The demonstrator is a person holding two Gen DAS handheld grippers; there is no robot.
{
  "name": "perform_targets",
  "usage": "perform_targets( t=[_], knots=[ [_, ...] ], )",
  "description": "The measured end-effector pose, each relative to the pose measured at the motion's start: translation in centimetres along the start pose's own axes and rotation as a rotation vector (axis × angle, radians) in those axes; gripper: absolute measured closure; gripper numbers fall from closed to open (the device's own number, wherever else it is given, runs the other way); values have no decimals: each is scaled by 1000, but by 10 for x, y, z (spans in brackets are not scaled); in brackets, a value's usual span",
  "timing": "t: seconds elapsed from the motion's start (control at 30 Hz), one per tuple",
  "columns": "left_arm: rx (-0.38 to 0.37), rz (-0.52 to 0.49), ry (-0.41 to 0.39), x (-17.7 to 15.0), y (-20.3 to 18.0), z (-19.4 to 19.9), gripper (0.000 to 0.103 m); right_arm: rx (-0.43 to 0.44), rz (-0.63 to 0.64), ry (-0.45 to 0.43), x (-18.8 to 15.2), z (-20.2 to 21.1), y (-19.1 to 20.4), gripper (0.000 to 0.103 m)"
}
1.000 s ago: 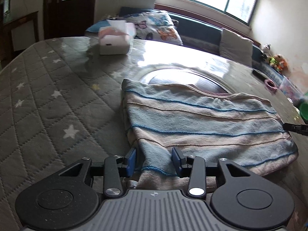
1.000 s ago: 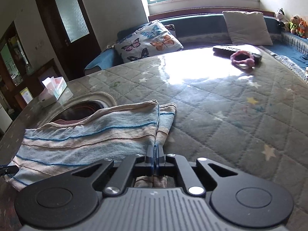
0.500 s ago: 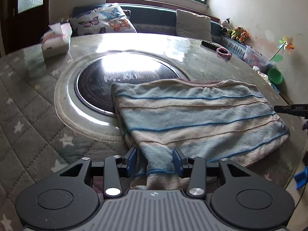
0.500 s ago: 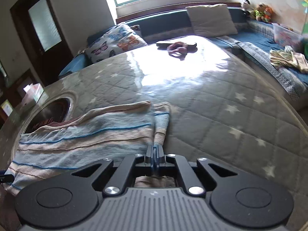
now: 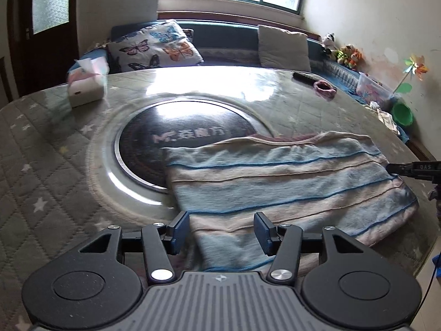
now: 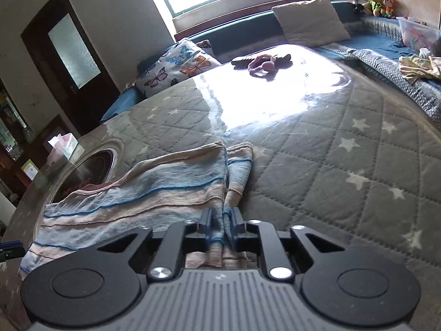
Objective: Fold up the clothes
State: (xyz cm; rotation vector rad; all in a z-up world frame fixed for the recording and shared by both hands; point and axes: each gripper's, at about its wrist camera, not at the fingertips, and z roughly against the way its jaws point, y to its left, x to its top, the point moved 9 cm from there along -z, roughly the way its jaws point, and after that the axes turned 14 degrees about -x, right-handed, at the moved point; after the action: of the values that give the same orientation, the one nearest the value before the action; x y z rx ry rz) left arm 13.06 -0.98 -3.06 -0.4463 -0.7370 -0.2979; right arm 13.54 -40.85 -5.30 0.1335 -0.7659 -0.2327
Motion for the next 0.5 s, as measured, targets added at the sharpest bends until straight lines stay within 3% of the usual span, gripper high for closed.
perform_targets(
  t=[0.27, 0.5],
  knots=[
    [-42, -30, 11, 1, -15, -23, 48, 11, 14, -41, 22, 29, 20, 98],
    [-55, 2, -38, -1, 3, -8, 48, 97, 145, -90, 50, 61, 101, 98]
  ],
)
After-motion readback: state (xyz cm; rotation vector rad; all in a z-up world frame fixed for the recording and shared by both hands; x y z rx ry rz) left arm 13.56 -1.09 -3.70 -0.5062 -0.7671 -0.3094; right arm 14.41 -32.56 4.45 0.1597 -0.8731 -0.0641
